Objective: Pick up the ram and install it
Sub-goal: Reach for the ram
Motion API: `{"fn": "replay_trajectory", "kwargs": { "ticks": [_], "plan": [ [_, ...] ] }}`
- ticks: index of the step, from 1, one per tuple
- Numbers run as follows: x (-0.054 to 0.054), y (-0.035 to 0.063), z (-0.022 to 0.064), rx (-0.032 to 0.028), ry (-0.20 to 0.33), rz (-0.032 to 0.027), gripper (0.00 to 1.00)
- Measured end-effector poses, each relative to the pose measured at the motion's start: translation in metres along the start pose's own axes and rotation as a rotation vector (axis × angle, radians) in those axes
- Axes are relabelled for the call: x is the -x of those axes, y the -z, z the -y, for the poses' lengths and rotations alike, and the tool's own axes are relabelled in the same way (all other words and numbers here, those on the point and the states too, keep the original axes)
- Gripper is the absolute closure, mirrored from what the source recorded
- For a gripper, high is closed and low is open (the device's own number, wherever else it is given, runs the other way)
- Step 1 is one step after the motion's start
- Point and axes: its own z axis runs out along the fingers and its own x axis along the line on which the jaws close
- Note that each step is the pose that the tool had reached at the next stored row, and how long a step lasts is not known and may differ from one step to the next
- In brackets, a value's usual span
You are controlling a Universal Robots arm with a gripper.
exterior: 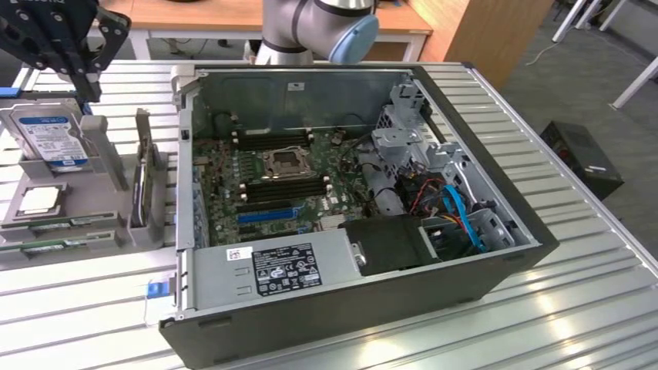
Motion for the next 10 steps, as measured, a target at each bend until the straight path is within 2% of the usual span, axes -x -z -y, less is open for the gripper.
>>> {"fn": "replay_trajectory", "kwargs": {
  "ticks": [10],
  "plan": [
    [-0.021, 0.0005, 0.0015, 0.0000, 0.000, 0.0000, 0.90]
  ]
}}
